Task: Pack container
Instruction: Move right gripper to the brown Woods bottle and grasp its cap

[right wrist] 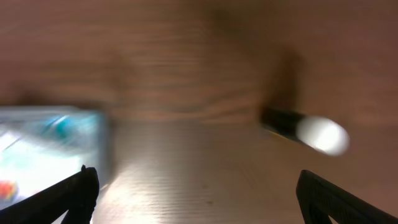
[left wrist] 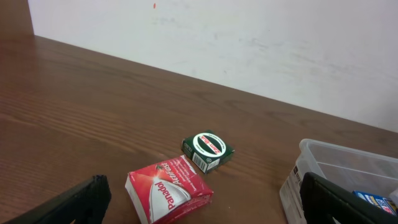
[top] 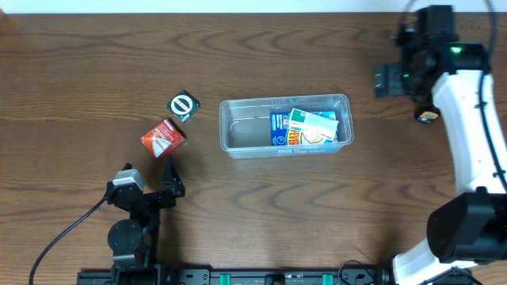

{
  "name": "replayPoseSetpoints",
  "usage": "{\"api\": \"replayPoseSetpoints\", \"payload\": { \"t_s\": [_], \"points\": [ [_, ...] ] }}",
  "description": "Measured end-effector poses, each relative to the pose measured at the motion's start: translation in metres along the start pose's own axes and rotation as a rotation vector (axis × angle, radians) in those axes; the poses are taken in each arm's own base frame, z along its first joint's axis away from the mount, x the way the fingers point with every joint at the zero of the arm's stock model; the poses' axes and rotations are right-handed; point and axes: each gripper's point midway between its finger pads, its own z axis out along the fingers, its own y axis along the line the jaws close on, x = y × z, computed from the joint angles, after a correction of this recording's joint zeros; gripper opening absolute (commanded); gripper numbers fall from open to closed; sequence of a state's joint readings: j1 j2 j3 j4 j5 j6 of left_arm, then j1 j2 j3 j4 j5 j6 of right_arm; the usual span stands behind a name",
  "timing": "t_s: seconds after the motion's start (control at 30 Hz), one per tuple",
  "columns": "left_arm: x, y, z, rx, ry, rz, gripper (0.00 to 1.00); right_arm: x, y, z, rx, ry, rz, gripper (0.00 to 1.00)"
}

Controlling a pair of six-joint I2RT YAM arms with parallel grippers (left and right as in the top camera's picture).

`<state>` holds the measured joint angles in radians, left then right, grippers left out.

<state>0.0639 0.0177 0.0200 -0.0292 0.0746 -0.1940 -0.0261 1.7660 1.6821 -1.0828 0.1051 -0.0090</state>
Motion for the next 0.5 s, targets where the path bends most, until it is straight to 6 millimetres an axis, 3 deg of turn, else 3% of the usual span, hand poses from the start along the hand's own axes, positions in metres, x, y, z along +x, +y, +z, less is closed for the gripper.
{"api": "replayPoseSetpoints", "payload": {
  "t_s": [0.2,0.4,0.5],
  "points": [
    [0.0,0.0,0.0,0.0,0.0,0.0,0.98,0.004,-0.064,0.002,0.121,-0.001,0.236,0.95],
    [0.0,0.0,0.0,0.0,0.0,0.0,0.98,0.006,-0.09,0.005,0.16,-0.009,0.333,0.93],
    [0.0,0.0,0.0,0.0,0.0,0.0,0.98,0.006,-0.096,0.016,0.167,0.004,0.353,0.91]
  ]
}}
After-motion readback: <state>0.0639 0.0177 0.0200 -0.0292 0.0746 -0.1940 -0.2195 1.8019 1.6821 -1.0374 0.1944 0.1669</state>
